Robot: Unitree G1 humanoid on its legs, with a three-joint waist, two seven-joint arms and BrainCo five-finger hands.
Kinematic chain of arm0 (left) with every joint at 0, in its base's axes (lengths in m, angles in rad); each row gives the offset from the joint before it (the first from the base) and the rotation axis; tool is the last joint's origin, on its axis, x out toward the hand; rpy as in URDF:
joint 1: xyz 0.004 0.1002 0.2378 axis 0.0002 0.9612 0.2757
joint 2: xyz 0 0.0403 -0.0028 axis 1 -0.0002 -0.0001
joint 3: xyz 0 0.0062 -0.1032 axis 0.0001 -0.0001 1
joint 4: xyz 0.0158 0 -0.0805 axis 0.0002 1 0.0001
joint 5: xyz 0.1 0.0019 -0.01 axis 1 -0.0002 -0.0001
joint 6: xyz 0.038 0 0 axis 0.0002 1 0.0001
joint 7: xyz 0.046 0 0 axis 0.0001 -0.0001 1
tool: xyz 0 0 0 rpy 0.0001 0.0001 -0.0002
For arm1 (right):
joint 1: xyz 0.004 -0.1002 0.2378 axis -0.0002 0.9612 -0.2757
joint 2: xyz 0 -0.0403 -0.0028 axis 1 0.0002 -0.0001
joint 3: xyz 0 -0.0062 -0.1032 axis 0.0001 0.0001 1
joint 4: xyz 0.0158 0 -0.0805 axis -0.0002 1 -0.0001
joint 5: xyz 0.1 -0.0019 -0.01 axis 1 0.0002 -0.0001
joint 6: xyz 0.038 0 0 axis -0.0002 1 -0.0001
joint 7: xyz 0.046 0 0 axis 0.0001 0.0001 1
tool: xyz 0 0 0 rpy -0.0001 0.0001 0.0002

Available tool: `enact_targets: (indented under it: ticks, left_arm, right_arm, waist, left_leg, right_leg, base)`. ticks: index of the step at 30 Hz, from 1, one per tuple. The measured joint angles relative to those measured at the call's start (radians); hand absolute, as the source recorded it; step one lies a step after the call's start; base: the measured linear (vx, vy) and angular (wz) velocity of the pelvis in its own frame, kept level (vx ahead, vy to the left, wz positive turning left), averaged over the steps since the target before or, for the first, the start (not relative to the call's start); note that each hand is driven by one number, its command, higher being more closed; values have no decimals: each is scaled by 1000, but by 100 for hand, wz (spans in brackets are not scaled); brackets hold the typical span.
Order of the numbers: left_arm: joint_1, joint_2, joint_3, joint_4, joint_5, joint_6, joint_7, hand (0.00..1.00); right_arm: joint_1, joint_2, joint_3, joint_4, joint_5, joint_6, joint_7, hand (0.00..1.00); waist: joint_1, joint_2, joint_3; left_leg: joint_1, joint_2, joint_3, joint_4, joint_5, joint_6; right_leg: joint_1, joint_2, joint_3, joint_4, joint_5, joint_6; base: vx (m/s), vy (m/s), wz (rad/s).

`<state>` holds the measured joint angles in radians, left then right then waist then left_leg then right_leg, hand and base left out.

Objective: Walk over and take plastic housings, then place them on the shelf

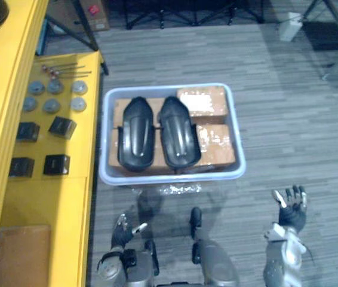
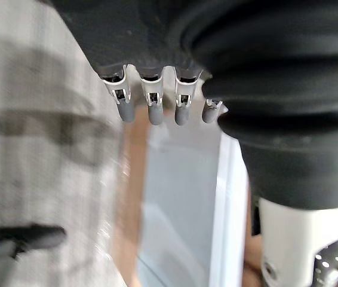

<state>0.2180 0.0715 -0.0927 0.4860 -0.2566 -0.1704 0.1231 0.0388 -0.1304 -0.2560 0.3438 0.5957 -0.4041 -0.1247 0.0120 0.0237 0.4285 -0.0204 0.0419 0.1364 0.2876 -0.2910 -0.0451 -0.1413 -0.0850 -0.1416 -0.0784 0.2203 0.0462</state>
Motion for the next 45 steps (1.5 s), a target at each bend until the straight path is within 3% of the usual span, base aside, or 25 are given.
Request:
enact_targets:
  ticks: [3,7,10,15,20,23,29,32,36,39,45]
  left_arm:
    - [-1,1,3,10,-8,1,40,0]
    - [-1,0,10,51,-18,6,66,0]
    - [-1,-3,47,74,-84,19,69,0]
    - [2,-3,80,194,-99,42,49,0]
    - [34,-7,80,245,-99,40,5,0]
    - [33,-19,70,243,-98,26,-24,0]
    - [34,-24,42,247,-130,19,-15,0]
    - [34,-28,30,251,-138,18,-15,0]
    - [33,-32,30,266,-139,17,-17,0]
    - [33,-32,27,271,-140,3,-19,0]
    - [33,-31,-2,277,-168,-3,-21,0]
  right_arm:
    - [-156,-99,-1,81,2,21,10,0]
    - [-316,-188,-1,131,-1,51,-25,0]
    - [-435,-266,-1,177,-14,97,-95,0]
    - [-624,-386,7,284,-96,227,-140,0]
    - [-707,-441,54,370,-160,310,-135,0]
    - [-770,-513,82,428,-197,369,-137,0]
    - [-833,-548,90,481,-211,437,-136,0]
    - [-844,-581,107,514,-235,494,-135,0]
    - [-889,-611,135,545,-263,560,-130,0]
    - [-927,-631,168,576,-288,588,-83,0]
    - [-964,-652,217,610,-348,578,-29,0]
  waist:
    - [10,25,25]
    - [39,37,32]
    - [69,48,40]
    - [89,101,60]
    - [97,106,62]
    - [111,128,74]
    - [115,153,79]
    - [114,170,79]
    - [114,172,80]
    - [116,173,79]
    - [125,181,73]
  left_leg:
    - [-32,-29,-43,9,10,15]
    - [-71,-54,-82,23,16,26]
    - [-91,-73,-109,29,24,38]
    - [-126,-113,-153,45,38,59]
    - [-157,-134,-176,74,38,60]
    - [-162,-145,-184,91,39,62]
    - [-210,-146,-191,111,46,64]
    - [-221,-144,-204,123,46,64]
    - [-229,-143,-204,131,46,64]
    - [-250,-143,-204,141,46,63]
    - [-263,-138,-206,150,47,59]
  right_leg:
    - [-7,-25,-38,0,14,16]
    - [-22,-46,-66,0,26,23]
    - [-24,-67,-94,0,28,27]
    - [-75,-119,-110,88,-3,43]
    - [-120,-152,-127,173,-37,45]
    - [-129,-171,-135,213,-55,45]
    - [-173,-177,-146,234,-57,42]
    - [-174,-177,-158,244,-59,39]
    - [-181,-177,-158,249,-60,38]
    - [-201,-179,-158,258,-62,34]
    - [-214,-176,-160,267,-65,28]
  base:
    - [-70,111,43]
    - [-51,90,33]
    - [-41,85,32]
    - [-59,93,19]
    - [-64,53,17]
    - [-90,18,14]
    - [-78,-16,5]
    - [-44,-16,10]
    - [-43,3,2]
    - [-44,8,1]
    - [-20,-2,1]
